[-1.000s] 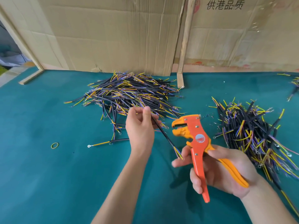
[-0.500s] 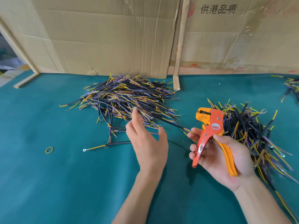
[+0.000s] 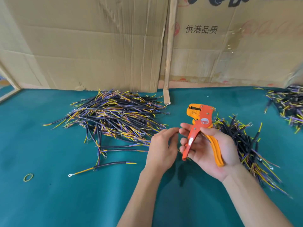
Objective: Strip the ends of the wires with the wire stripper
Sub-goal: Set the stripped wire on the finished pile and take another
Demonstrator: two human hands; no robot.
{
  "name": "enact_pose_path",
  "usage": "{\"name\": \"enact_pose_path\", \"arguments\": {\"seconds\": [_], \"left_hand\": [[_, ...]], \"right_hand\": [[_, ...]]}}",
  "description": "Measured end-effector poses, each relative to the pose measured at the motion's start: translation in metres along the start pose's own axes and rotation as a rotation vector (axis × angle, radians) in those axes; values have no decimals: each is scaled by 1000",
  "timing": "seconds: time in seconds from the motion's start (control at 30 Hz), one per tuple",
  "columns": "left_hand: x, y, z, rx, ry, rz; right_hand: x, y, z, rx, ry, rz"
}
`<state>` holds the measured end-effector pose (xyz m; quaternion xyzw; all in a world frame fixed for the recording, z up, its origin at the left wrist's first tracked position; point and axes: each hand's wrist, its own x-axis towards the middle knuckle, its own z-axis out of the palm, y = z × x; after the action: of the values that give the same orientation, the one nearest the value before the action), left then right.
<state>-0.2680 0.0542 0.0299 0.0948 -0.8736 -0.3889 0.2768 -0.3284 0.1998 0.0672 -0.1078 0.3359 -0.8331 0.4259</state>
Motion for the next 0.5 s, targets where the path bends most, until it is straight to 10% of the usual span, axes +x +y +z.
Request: {"name": "enact_pose_path", "arguments": {"seconds": [0.2, 0.5], "left_hand": [[25, -9, 4, -16, 294, -132], [37, -23, 9, -133, 234, -234]], "right_hand": [[45, 1, 4, 68, 52, -51], [72, 17, -26, 110, 79, -51]]}}
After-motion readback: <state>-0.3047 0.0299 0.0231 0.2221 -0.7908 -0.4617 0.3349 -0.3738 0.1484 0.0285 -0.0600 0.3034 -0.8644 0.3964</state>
